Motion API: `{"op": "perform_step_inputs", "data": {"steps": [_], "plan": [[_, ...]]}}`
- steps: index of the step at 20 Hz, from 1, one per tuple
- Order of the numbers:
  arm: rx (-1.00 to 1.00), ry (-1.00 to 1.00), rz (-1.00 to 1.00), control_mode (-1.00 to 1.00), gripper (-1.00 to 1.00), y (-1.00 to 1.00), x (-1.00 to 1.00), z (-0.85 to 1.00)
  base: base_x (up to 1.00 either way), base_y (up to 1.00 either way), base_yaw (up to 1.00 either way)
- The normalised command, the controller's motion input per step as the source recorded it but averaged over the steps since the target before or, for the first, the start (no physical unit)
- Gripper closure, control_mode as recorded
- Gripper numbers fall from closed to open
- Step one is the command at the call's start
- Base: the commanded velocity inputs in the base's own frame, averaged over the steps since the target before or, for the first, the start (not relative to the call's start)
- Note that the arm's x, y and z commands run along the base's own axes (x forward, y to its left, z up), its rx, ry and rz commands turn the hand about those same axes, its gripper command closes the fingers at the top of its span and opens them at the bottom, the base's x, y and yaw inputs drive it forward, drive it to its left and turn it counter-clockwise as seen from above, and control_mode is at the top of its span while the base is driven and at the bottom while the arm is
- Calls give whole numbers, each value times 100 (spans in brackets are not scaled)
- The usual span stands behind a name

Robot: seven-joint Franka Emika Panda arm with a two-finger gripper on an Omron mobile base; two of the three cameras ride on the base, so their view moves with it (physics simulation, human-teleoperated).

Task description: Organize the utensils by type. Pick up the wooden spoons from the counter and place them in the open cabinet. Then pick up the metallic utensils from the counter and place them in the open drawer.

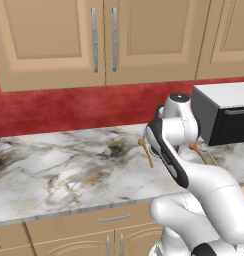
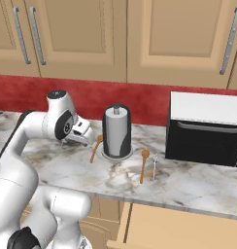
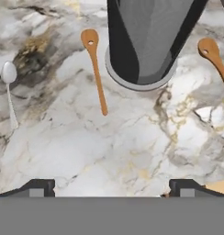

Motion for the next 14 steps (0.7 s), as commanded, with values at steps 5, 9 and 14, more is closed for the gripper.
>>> {"op": "perform_step_inputs", "data": {"steps": [5,9,14], "plan": [[12,-1,-26,-100,-100,0,35,-43,0,0,0],[12,-2,-23,-100,-100,0,24,-44,0,0,0],[10,-3,-18,-100,-100,0,33,-42,0,0,0]]}}
